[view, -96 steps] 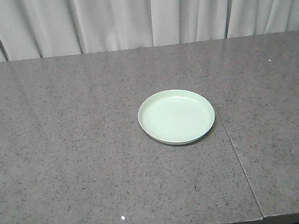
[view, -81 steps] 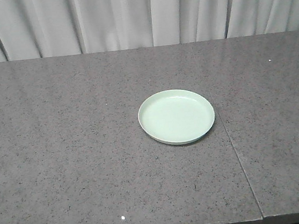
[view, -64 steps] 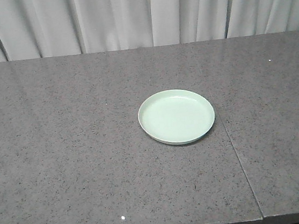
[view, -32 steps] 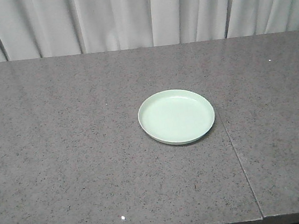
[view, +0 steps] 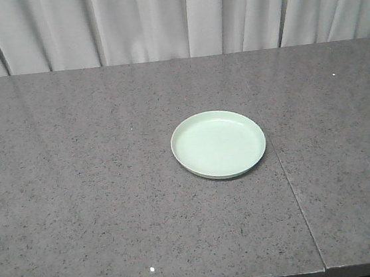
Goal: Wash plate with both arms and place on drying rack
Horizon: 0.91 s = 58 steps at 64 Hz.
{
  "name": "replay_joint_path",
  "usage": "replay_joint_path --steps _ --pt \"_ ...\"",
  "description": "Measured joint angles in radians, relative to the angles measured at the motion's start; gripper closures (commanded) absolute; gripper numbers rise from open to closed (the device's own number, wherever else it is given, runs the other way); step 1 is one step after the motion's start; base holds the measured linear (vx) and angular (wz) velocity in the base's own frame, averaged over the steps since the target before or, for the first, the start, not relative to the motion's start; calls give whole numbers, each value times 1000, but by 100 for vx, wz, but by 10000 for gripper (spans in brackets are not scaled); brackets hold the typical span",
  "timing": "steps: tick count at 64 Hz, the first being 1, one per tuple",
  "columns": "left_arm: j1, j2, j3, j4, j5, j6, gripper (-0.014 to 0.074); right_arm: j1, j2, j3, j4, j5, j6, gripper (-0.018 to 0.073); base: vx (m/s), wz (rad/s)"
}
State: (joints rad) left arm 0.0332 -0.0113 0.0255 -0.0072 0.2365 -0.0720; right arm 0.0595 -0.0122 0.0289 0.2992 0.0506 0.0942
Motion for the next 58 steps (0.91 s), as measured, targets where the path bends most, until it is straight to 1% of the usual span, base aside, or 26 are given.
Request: replay_joint_path --steps 9,13,17,24,32,36,44,49,54,58 --pt "0 0 0 0 0 0 603 0 0 0 162 -44 49 561 0 0" --pt "0 0 0 0 0 0 603 0 0 -3 210 -58 54 561 0 0" --pt "0 0 0 0 0 0 603 0 0 -23 230 -51 53 561 0 0" --pt "0 0 0 0 0 0 603 0 21 -133 234 5 21 561 0 0" --pt "0 0 0 0 0 0 603 0 128 -286 233 85 -67 561 0 0" --pt "0 0 0 0 0 0 603 0 191 -344 233 91 -104 561 0 0" --pt "0 0 0 0 0 0 603 0 268 -419 234 70 -129 561 0 0" --pt "0 0 0 0 0 0 603 0 330 -467 234 98 -154 557 0 0" --pt "0 0 0 0 0 0 603 0 406 -536 234 166 -209 530 0 0" --pt "0 0 0 0 0 0 603 0 477 -593 234 236 -265 484 0 0"
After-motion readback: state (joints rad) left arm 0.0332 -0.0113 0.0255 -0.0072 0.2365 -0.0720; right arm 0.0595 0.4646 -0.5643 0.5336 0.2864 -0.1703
